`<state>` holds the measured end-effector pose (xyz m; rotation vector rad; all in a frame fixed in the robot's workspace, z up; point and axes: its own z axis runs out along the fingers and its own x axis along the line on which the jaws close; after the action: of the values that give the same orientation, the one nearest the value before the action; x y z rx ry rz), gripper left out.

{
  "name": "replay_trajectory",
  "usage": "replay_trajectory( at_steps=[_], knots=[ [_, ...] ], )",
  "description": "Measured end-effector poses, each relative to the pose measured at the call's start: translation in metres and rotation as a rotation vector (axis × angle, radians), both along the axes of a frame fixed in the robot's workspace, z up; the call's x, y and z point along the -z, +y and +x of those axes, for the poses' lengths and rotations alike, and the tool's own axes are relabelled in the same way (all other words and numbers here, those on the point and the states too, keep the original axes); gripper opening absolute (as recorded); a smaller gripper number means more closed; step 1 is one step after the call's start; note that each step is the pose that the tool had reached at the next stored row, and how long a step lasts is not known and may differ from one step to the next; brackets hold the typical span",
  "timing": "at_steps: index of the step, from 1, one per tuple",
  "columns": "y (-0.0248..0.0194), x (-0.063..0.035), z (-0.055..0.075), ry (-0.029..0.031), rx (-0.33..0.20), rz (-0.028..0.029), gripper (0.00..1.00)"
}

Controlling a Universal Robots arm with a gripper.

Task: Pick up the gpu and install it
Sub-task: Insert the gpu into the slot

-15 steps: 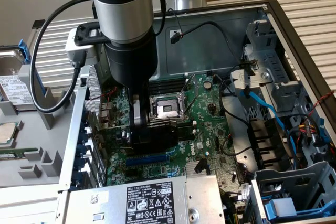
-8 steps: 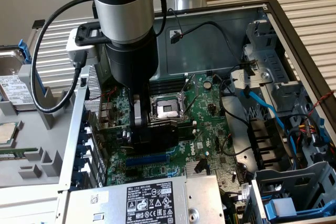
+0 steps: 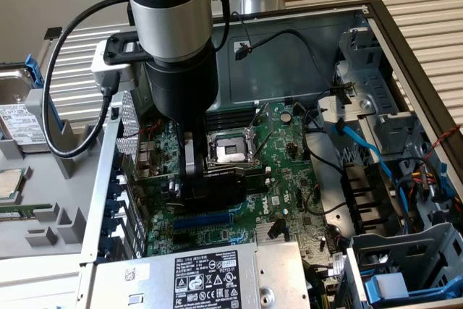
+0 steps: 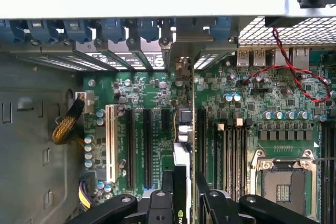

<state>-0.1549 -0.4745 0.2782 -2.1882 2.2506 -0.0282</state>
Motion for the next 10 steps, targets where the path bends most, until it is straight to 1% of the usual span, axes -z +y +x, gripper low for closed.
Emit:
replay_trajectory(
  at_steps=[2, 4, 5, 10],
  knots=[
    [0.0000, 0.0002, 0.0000, -0.0002, 0.002, 0.0011, 0.27],
    [-0.0004, 0.0002, 0.0000, 0.0000, 0.003, 0.0045, 0.27],
    [-0.0007, 0.0002, 0.0001, 0.0003, 0.004, 0.0050, 0.27],
    [-0.0012, 0.0003, 0.0000, 0.0005, 0.005, 0.0051, 0.27]
  ],
)
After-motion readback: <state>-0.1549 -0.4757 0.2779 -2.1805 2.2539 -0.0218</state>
